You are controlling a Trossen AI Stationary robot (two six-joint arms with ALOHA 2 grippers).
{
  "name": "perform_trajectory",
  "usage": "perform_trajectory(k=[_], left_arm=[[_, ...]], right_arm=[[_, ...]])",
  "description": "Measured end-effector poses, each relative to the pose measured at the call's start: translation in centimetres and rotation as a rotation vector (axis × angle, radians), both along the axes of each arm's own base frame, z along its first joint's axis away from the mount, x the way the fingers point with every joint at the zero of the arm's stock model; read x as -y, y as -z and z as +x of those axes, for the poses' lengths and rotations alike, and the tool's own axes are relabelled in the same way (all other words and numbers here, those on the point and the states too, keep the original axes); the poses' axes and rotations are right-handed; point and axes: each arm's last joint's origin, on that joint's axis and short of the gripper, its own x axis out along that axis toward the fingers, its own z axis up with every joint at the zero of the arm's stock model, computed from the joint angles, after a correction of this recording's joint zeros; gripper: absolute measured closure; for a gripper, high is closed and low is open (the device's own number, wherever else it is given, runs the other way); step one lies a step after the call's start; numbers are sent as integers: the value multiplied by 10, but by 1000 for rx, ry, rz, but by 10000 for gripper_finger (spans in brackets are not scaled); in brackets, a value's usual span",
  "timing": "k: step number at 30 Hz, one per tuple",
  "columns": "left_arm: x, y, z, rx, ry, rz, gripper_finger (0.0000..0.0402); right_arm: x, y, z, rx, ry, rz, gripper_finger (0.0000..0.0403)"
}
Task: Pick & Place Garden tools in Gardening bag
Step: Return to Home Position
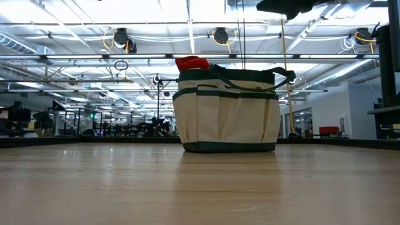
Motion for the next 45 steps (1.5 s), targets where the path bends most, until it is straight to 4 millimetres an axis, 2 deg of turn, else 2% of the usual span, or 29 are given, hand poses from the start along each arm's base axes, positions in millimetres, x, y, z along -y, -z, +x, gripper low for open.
perform_trajectory(k=[11, 21, 25, 33, 45], left_arm=[[-12, -9, -34, -8, 209, -123, 399], [-28, -13, -67, 73, 266, -156, 395], [-34, 0, -79, 138, 291, -195, 398], [-35, 44, -84, 262, 385, -180, 398], [-39, 72, -91, 416, 442, -88, 399]], right_arm=[[2, -4, -17, -13, 9, 59, 402], [4, -4, -32, -11, 10, 77, 402], [5, 8, -41, -5, 13, 99, 402], [7, 28, -61, 101, 7, 111, 402], [10, 54, -85, 152, 6, 122, 402]])
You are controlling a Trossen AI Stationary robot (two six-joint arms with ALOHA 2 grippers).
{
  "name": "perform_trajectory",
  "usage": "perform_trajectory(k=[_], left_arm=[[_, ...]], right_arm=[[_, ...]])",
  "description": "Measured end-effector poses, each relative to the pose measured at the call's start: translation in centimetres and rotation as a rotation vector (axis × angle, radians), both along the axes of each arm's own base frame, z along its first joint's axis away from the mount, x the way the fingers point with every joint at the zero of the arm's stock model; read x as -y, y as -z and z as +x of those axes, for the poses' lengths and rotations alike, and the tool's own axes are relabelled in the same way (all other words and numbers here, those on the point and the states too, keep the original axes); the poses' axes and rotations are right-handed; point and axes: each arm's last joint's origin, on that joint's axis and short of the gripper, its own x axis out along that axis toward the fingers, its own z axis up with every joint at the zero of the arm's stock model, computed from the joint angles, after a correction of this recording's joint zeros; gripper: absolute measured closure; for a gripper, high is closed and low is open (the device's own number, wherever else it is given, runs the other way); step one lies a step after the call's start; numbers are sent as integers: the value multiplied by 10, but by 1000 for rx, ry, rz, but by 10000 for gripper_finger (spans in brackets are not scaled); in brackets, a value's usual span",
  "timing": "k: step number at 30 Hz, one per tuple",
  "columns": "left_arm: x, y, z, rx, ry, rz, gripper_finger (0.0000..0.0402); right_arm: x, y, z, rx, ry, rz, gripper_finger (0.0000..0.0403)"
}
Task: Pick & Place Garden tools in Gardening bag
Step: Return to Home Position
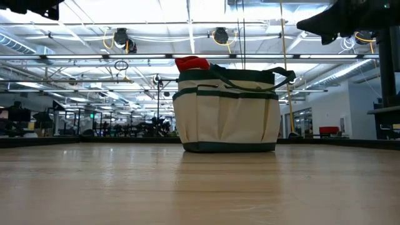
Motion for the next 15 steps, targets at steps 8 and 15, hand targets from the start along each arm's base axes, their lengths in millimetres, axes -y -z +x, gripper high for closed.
perform_trajectory(k=[8, 15], left_arm=[[5, 21, 9, 47, -1, -35, 398], [9, 46, 23, 43, -36, -22, 398]], right_arm=[[1, 14, -8, 20, 2, 8, 403], [2, 17, -13, 51, 2, 24, 403]])
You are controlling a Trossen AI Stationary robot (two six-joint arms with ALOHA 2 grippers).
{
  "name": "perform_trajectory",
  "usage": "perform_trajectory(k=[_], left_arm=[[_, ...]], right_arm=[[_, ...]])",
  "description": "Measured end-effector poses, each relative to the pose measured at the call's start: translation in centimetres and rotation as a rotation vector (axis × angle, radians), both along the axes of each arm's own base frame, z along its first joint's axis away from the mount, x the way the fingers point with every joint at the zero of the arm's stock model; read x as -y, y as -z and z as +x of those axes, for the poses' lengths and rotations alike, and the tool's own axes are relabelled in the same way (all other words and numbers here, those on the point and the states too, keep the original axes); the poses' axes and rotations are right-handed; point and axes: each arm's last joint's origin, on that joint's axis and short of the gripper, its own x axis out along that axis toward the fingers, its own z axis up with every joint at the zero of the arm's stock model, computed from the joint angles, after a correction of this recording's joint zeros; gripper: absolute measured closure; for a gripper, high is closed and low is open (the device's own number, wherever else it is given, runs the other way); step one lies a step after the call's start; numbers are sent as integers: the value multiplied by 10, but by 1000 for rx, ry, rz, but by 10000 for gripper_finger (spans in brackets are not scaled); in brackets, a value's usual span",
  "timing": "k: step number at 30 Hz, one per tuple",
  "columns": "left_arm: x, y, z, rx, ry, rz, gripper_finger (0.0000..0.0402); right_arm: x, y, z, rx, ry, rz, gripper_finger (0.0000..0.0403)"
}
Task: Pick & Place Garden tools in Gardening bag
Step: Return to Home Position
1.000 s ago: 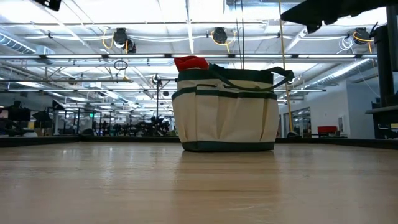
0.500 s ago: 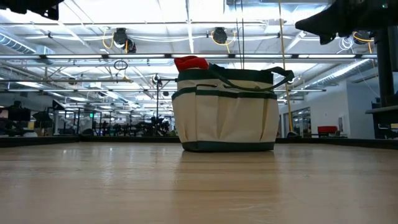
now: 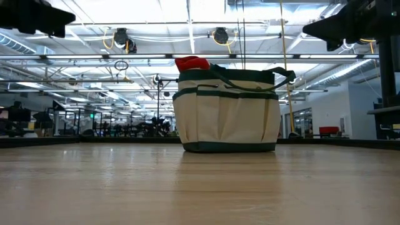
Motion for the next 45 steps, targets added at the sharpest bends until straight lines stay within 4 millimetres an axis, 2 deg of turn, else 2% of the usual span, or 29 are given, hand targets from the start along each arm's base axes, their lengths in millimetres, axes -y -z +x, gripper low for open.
perform_trajectory(k=[12, 20, 25, 38, 45], left_arm=[[-5, 11, 9, 30, 24, 17, 398], [-10, 34, 20, 52, -4, 14, 397], [-14, 41, 23, 44, 8, 0, 398], [-26, 62, 29, 85, 6, -36, 399], [-31, 66, 29, 74, 1, -47, 399]], right_arm=[[1, 11, -7, 32, 0, 2, 403], [1, 17, -12, 56, 0, 6, 403], [2, 21, -14, 66, 0, 7, 403], [1, 39, -13, 44, -4, 37, 403], [1, 55, -9, 7, -4, 44, 403]])
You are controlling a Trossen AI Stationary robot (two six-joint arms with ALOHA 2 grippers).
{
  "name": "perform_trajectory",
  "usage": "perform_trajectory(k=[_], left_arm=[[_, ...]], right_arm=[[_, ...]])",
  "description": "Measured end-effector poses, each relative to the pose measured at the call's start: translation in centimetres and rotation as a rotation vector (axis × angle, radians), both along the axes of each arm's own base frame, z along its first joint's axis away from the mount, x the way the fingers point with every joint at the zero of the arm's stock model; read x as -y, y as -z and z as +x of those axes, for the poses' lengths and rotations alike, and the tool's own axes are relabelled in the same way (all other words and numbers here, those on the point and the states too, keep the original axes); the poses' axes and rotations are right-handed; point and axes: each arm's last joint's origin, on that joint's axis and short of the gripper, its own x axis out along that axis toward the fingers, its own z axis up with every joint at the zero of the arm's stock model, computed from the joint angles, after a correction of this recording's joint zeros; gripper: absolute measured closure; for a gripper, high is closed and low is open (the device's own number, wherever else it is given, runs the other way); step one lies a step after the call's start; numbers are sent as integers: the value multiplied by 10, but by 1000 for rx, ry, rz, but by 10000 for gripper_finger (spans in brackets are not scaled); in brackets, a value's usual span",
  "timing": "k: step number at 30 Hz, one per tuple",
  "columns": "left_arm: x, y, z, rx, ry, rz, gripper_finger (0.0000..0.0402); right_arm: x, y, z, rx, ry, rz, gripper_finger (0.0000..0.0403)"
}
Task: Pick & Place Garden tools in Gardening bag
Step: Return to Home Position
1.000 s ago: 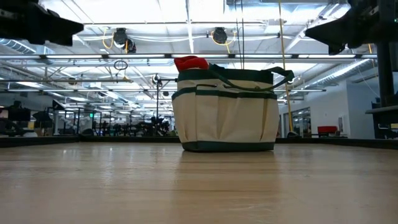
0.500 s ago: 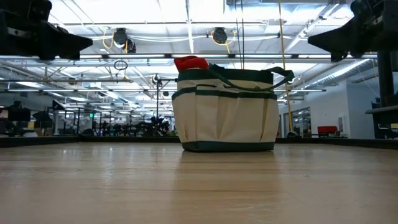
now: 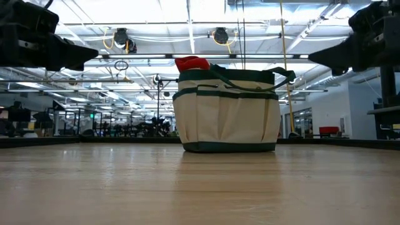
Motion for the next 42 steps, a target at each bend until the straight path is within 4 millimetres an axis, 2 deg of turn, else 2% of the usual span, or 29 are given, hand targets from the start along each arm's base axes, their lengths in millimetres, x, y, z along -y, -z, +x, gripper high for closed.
perform_trajectory(k=[15, 22, 42], left_arm=[[-5, 5, -1, -57, -27, -42, 384], [-5, 4, 0, -46, -25, -143, 383], [-5, 4, 0, -43, -25, -146, 382]], right_arm=[[0, 5, 2, 28, -2, 6, 403], [0, 5, 2, 26, 1, 6, 400], [0, 4, 2, 35, 3, 11, 394]])
